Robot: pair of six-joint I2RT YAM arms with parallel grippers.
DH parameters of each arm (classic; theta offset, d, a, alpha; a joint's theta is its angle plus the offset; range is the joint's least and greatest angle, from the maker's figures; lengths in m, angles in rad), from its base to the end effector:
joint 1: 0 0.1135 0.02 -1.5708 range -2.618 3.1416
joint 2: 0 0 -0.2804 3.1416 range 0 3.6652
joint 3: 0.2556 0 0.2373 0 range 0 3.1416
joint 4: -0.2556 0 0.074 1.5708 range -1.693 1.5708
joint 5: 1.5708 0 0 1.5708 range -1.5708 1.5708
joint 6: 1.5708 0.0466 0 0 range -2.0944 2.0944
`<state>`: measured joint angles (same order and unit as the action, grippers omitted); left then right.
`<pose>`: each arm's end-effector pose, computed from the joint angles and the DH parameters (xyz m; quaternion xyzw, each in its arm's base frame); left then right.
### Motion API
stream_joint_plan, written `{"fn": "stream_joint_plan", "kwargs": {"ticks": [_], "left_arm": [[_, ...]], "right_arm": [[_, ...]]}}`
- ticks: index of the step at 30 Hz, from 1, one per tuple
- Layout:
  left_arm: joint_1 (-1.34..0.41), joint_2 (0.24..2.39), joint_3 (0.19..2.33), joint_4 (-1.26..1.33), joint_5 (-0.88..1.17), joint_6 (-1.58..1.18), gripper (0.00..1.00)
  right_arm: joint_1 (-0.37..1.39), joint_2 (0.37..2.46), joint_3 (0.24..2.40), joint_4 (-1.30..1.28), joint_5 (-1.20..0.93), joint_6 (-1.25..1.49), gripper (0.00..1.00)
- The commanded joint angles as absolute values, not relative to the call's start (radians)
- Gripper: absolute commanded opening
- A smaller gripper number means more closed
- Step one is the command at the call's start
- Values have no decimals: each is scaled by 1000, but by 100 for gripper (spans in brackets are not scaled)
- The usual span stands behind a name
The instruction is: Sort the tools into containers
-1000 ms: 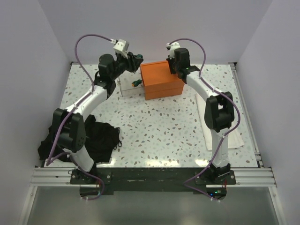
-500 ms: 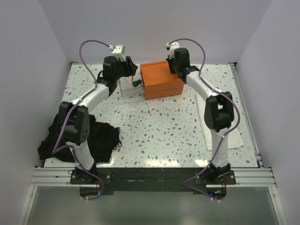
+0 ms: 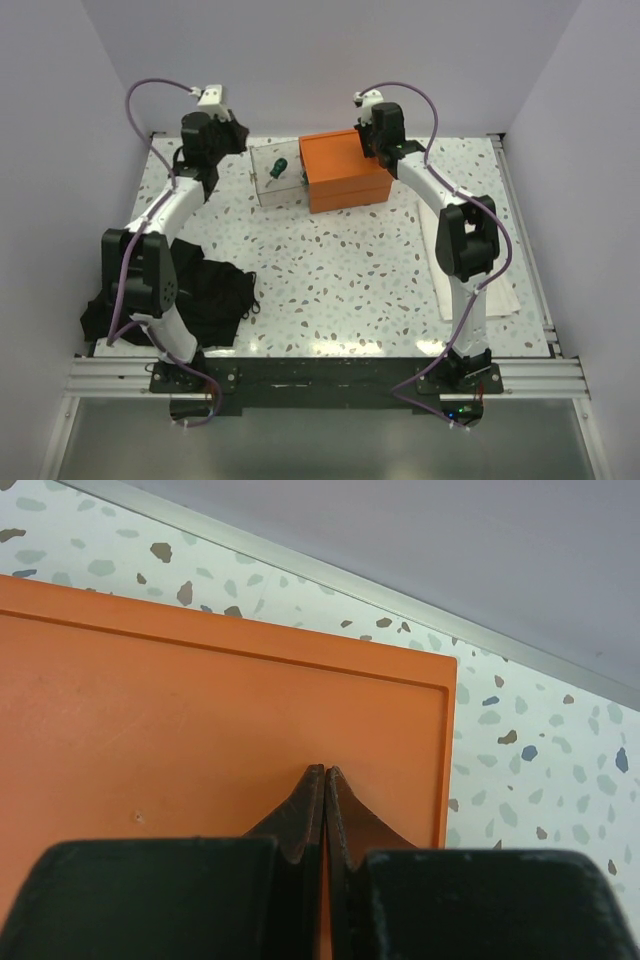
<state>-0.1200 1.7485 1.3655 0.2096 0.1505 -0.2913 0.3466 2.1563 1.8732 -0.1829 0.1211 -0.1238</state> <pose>0.4193 -0.0576 0.3386 -0.0171 0.7649 -0.1873 0.6161 0.4906 0.1712 0.2866 -0.1671 0.8337 0.0070 0.5263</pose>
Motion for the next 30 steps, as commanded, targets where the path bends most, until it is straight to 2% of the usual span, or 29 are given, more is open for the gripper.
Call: {"fn": "stream_joint_plan", "kwargs": {"ticks": [1,7,14,30], "left_arm": [[-61,1686,1235,232,121,-235,0],[-60,1704,1151,250,152,-209,0],[-87,1781,1177,235,238,-276,0],[-334,1974,1385,247,311,-363,0]], "right_arm": [[336,2218,1818,-339,144,-135,0],[336,2217,1816,-342,140,-133,0],[336,2209,1810,-341,143,-138,0],[336,2207,1804,-339,129,-137,0]]}}
